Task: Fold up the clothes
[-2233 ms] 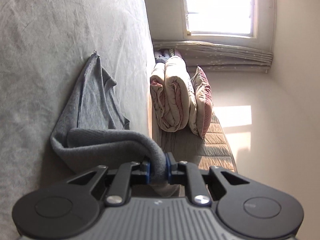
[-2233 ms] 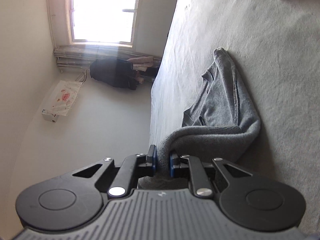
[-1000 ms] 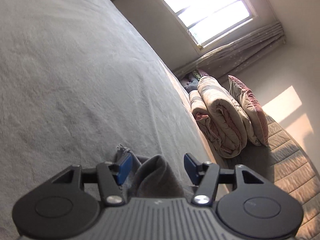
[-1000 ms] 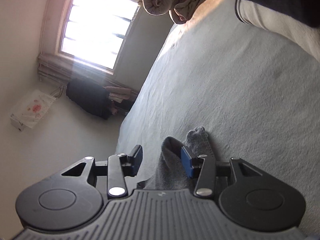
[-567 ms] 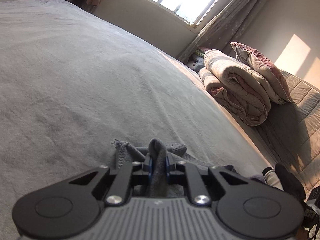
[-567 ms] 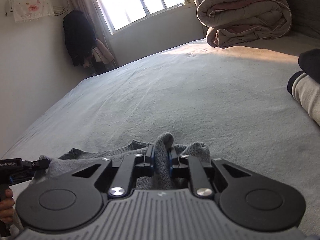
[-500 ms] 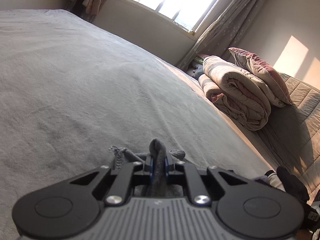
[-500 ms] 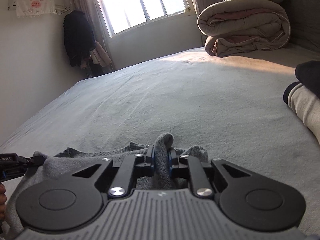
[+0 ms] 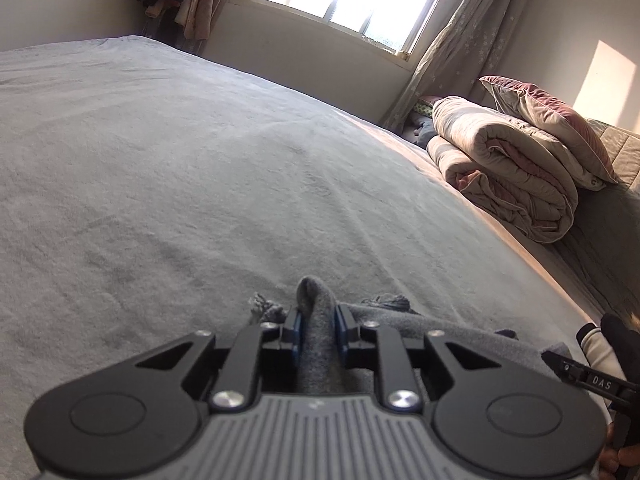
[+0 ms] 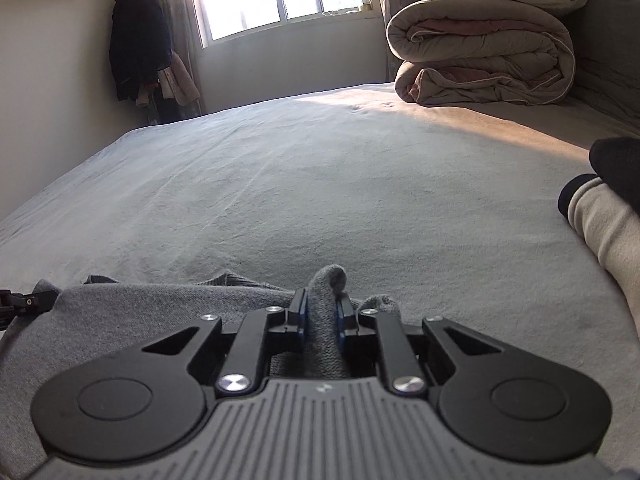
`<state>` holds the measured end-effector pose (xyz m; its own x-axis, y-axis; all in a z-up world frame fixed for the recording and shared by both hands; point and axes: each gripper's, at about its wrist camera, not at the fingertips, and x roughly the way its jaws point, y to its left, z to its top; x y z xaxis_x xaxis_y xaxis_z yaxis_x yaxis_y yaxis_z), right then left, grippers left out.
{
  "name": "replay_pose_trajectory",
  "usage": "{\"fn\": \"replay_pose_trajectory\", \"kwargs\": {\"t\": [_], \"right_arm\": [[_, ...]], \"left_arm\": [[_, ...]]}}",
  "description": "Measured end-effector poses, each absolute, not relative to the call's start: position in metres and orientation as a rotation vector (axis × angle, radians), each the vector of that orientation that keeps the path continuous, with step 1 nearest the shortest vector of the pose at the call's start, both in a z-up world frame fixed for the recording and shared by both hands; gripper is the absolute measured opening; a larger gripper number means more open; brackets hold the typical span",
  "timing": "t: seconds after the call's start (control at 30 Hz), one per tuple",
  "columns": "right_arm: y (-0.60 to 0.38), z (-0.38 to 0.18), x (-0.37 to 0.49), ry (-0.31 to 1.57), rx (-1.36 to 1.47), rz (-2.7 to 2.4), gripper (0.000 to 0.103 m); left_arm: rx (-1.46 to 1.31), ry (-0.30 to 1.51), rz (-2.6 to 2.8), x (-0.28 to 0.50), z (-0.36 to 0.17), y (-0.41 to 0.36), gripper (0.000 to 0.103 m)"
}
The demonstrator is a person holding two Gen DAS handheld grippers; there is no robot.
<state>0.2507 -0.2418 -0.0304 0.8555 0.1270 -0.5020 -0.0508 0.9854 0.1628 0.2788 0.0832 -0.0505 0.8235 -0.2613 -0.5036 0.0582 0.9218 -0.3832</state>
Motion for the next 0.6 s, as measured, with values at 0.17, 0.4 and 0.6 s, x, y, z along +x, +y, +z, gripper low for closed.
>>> {"fn": "replay_pose_trajectory", "kwargs": {"t": [0.17, 0.4, 0.6], "right_arm": [[-0.246, -0.011, 0.234, 0.494, 0.136, 0.052, 0.051], [-0.287, -0.006, 0.21, 0.624, 0.359, 0.093, 0.057], [-0.315, -0.012, 0.18, 0.763, 0.602, 0.172, 0.058]], "left_arm": [[-0.312, 0.584, -0.084, 0.265, -0.025, 0.088, 0.055], [-0.465, 0.801, -0.155, 0.252, -0.021, 0.13, 0.061], [-0.632, 0.979, -0.309, 0.23, -0.036, 0.146, 0.062]]}}
